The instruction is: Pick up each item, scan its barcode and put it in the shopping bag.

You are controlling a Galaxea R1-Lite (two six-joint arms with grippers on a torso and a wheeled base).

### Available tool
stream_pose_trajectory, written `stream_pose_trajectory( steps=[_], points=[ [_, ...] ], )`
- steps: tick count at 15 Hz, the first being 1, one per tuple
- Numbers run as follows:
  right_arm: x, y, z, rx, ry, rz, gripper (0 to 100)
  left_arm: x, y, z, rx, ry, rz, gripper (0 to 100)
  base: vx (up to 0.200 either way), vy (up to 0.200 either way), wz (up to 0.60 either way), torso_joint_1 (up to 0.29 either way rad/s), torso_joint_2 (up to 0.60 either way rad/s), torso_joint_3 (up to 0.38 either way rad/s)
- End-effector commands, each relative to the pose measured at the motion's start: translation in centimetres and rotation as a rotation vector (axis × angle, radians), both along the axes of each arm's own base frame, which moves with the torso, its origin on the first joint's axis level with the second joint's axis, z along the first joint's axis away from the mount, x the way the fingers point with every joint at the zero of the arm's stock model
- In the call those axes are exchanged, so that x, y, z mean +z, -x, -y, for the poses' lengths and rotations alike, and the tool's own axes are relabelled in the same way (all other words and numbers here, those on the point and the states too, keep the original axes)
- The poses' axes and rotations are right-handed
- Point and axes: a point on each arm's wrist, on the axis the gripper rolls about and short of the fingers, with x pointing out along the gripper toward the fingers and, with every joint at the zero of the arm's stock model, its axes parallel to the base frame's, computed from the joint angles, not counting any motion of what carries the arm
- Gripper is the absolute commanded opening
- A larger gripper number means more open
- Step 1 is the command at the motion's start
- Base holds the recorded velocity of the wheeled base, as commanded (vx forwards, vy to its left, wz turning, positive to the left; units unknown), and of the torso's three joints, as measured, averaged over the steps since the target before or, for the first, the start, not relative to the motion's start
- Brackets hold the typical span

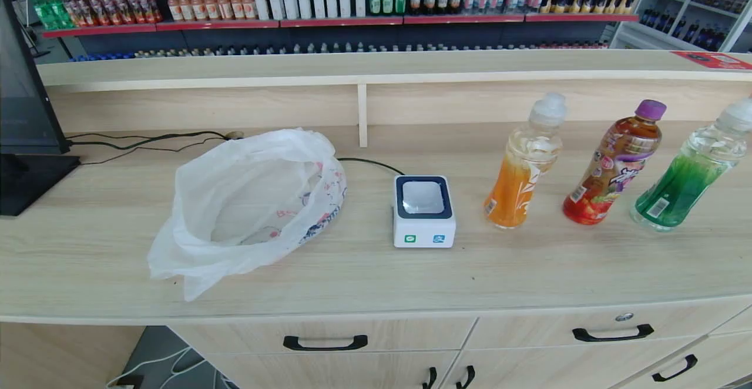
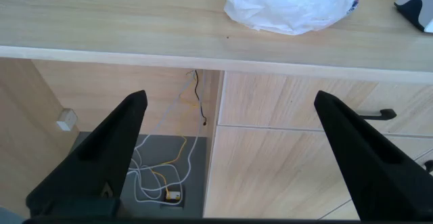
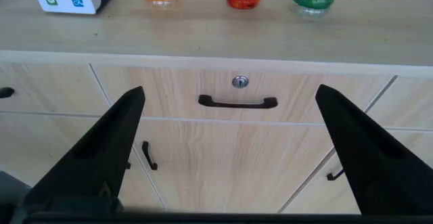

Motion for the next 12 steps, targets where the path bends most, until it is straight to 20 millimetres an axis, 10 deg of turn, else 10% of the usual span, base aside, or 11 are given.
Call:
stream_pose_trajectory(
  steps=[1,6,12],
  points=[
    [3.8,-0.2,0.0,0.012,-0.015,0.004,100,0.0,0.0,0.0,0.000,0.000,0.000,100,0.000,0.000,0.00,0.000,0.00,0.000],
    [9.4,-2.6,0.0,0.020,-0.080,0.023,100,0.0,0.0,0.0,0.002,0.000,0.000,100,0.000,0.000,0.00,0.000,0.00,0.000],
    [12.9,-12.2,-1.4,0.151,-0.065,0.149,100,0.0,0.0,0.0,0.002,0.000,0.000,100,0.000,0.000,0.00,0.000,0.00,0.000]
  ],
)
